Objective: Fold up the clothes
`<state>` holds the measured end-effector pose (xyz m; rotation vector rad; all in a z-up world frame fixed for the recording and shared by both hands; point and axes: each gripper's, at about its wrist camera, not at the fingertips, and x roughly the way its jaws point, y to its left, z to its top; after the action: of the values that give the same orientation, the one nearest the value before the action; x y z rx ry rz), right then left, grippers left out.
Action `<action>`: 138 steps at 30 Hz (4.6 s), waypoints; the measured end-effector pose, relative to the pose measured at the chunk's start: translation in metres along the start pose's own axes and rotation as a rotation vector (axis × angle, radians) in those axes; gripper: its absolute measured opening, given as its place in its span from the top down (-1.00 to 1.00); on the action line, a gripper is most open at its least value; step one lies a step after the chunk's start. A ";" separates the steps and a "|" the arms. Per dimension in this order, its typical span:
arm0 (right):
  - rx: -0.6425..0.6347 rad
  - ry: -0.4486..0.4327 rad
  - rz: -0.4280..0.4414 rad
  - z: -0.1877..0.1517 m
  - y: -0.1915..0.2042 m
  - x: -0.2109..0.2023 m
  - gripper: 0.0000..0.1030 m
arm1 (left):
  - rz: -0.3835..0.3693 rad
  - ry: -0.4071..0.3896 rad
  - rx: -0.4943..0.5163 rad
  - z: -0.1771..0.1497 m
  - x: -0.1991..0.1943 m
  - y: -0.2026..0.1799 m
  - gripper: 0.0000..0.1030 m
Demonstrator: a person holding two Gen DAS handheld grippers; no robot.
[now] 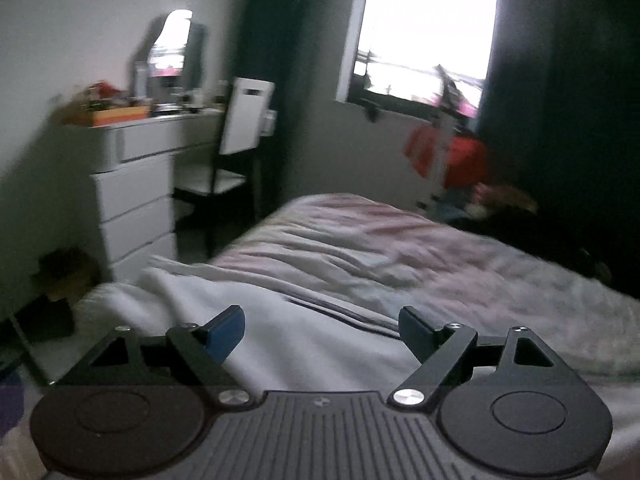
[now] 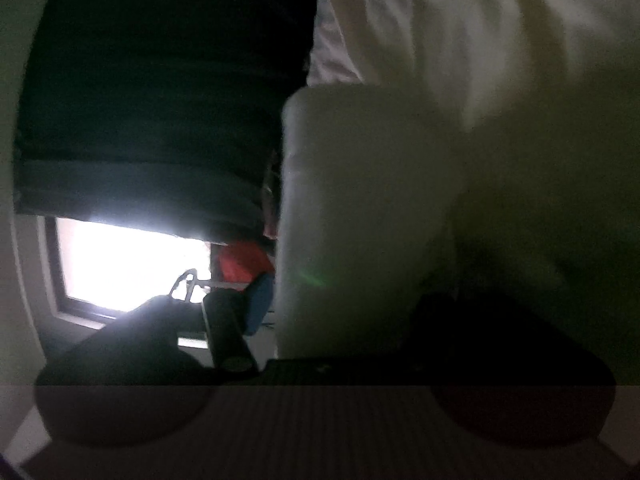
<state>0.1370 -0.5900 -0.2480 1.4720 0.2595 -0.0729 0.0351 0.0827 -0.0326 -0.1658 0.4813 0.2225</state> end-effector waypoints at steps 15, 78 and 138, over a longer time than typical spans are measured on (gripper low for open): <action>-0.119 0.086 -0.178 0.005 -0.003 0.004 -0.13 | -0.124 0.137 0.260 -0.094 0.088 -0.121 -0.71; -1.308 0.677 0.110 -0.377 0.146 -0.033 -0.71 | -0.190 0.082 -0.149 -0.026 0.060 -0.030 -0.90; -1.290 0.291 -0.286 -0.318 0.114 -0.035 -0.72 | -0.026 0.154 -1.219 -0.051 0.119 0.253 0.00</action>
<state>0.0857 -0.2679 -0.1543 0.1488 0.6085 0.0769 0.0521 0.3362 -0.1602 -1.3860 0.4411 0.4590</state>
